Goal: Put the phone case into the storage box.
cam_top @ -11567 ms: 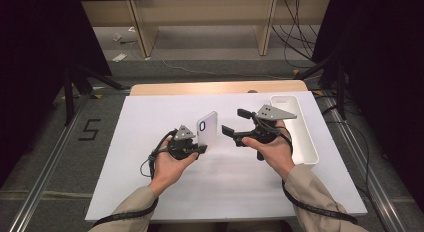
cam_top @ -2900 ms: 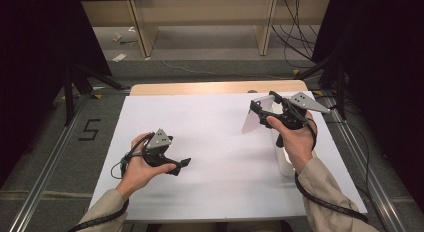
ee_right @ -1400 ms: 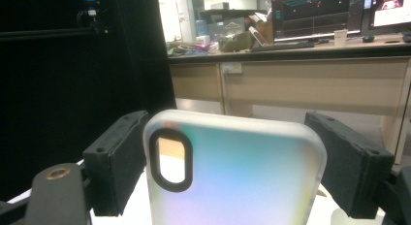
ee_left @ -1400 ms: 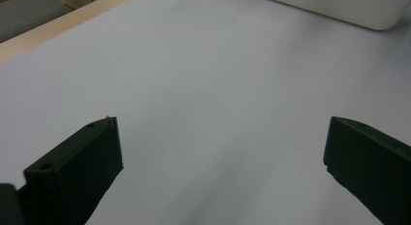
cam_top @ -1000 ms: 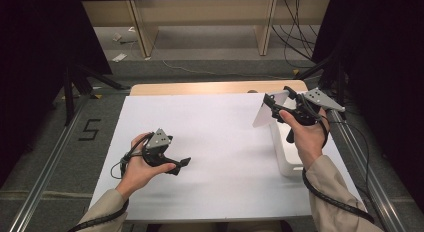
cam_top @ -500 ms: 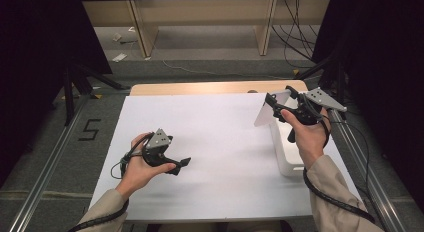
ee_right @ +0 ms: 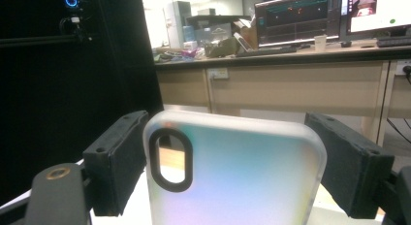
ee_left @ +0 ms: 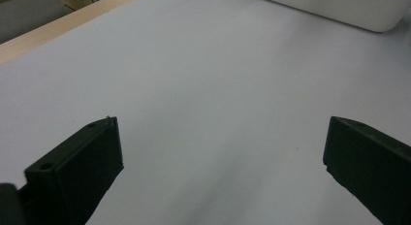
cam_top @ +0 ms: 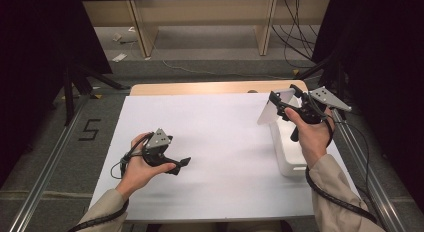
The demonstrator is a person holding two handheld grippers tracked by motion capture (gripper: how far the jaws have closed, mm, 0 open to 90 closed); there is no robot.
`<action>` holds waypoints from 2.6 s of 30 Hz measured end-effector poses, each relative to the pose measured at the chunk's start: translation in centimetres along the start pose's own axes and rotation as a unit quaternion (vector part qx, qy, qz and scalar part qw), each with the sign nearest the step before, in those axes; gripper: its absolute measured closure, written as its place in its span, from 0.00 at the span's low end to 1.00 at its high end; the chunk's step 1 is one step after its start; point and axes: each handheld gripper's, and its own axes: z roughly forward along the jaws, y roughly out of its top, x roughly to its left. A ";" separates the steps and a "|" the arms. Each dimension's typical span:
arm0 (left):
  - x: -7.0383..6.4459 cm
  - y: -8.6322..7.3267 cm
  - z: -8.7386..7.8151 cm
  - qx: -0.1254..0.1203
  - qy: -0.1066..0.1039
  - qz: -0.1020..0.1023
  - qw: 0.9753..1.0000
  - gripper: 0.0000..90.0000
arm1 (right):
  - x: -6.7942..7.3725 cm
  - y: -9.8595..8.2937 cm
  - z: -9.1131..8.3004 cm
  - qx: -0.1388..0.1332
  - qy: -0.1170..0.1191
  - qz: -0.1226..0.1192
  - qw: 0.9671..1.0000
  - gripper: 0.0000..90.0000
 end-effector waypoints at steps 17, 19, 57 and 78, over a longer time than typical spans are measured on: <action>0.0 0.0 0.0 0.000 0.000 0.000 1.000 0.00 | -0.7 0.2 -0.4 -0.006 -0.014 0.002 1.000 0.21; 0.0 0.0 0.0 0.000 0.000 0.000 1.000 0.00 | -0.7 0.2 -0.4 -0.005 -0.015 0.002 1.000 0.21; 0.0 0.1 0.0 -0.002 0.000 0.001 1.000 0.00 | -1.8 0.4 -0.9 -0.010 -0.037 0.002 0.999 0.21; 0.0 0.1 -0.1 -0.001 0.001 0.001 1.000 0.00 | -2.4 0.5 -1.1 -0.011 -0.047 0.003 0.999 0.21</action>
